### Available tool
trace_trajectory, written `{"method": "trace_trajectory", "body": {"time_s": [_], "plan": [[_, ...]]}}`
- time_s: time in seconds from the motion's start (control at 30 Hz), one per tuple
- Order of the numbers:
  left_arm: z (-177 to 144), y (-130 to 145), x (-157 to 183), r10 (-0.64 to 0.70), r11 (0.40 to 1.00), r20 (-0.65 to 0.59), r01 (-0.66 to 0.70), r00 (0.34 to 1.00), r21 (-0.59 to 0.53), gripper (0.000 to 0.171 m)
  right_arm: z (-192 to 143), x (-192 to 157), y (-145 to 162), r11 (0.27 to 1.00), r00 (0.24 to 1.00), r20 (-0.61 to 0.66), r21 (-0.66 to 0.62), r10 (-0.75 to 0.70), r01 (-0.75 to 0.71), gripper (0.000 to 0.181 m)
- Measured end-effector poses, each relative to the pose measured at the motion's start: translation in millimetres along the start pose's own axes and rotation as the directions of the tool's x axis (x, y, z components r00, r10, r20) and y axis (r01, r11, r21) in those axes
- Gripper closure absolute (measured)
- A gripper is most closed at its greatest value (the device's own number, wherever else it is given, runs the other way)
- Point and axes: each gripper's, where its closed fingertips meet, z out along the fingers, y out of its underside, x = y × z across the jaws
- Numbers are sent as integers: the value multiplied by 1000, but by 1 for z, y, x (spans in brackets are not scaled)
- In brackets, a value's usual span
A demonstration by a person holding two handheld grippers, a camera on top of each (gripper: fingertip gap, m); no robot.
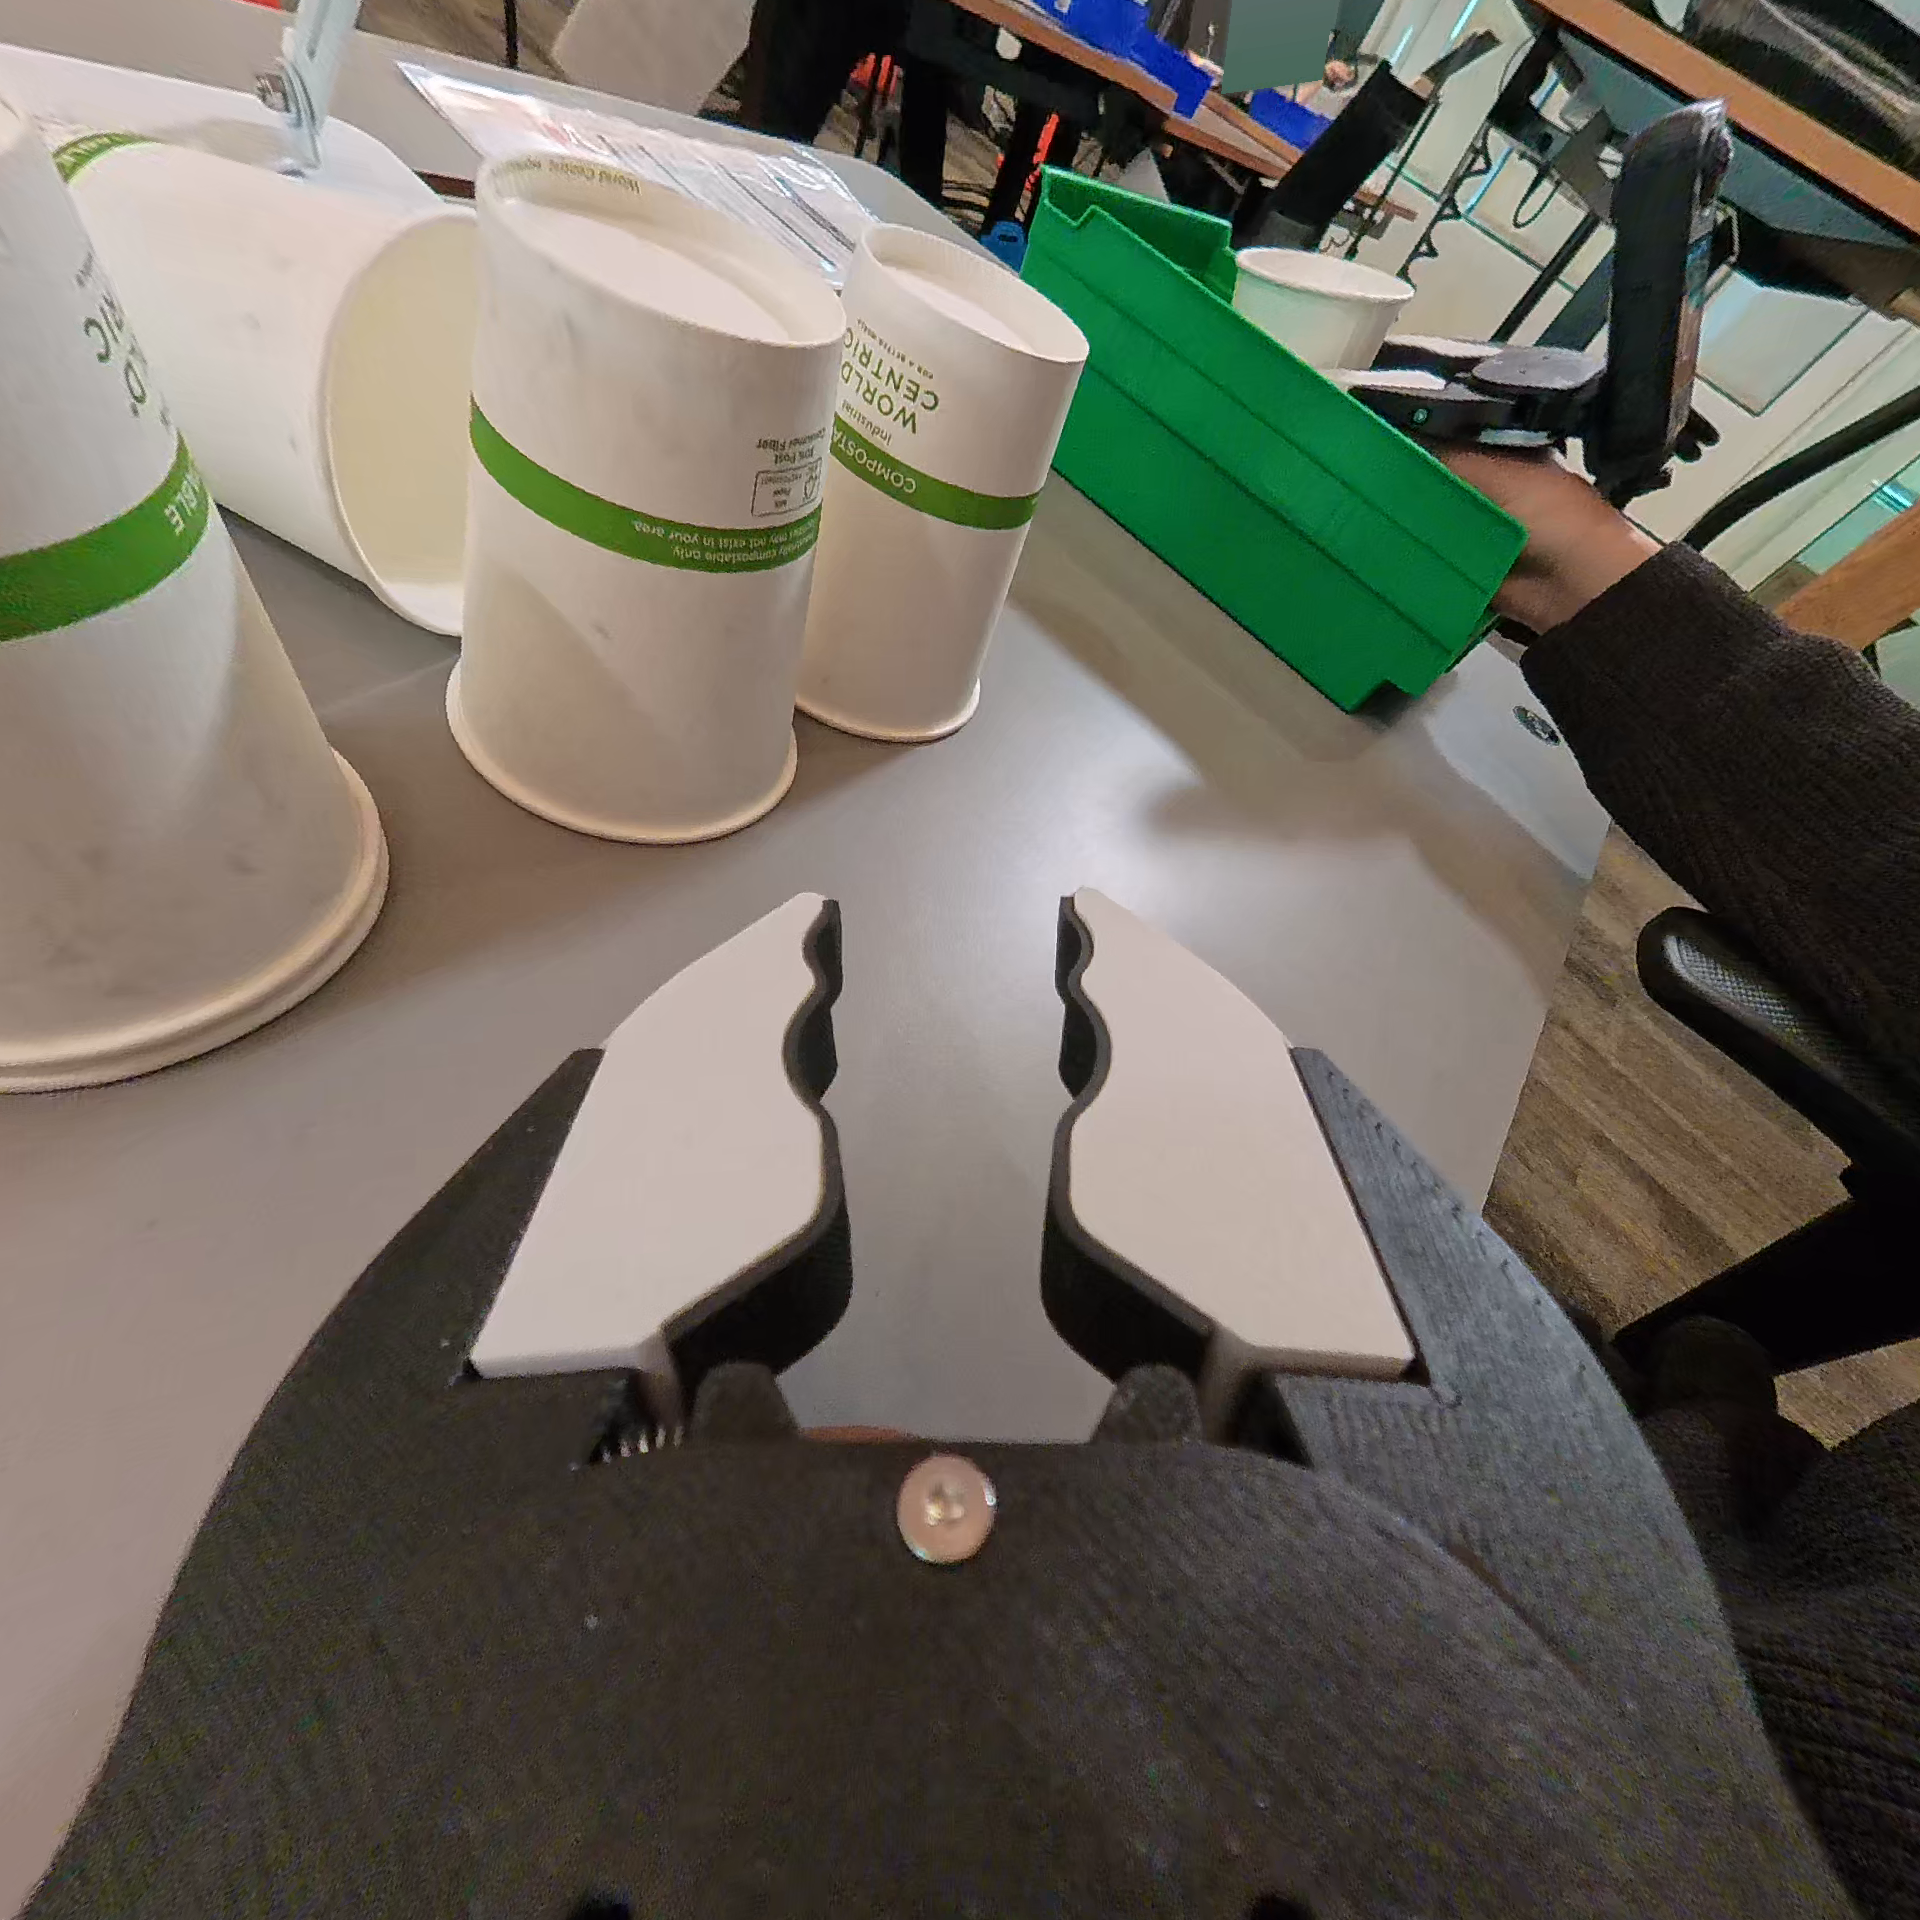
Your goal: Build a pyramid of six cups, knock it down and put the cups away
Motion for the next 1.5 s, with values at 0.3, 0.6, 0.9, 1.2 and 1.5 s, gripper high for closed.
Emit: {"method": "trace_trajectory", "body": {"time_s": [0.3, 0.6, 0.9, 1.2, 1.5], "plan": [[0, 2, 2, 27, 1000, 6, -27, 1000, -9, 132, -2, -2, 3, 998, 996, 58, -26, 64, -62, 98], [0, 2, -1, 15, 1000, 12, -15, 1000, -12, 133, -4, -2, 5, 995, 995, 70, -63, 77, -73, 98], [0, 3, 0, 18, 1000, 9, -18, 1000, -18, 134, -5, -1, 3, 998, 998, 49, -47, 44, -42, 96], [1, 4, 0, 9, 1000, 5, -9, 1000, -23, 134, -15, 2, -7, 993, 988, 95, -9, 121, -120, 91], [1, 4, 1, -1, 1000, 3, 1, 1000, -23, 134, -26, 4, -14, 999, 993, 104, -19, 51, -49, 90]]}}
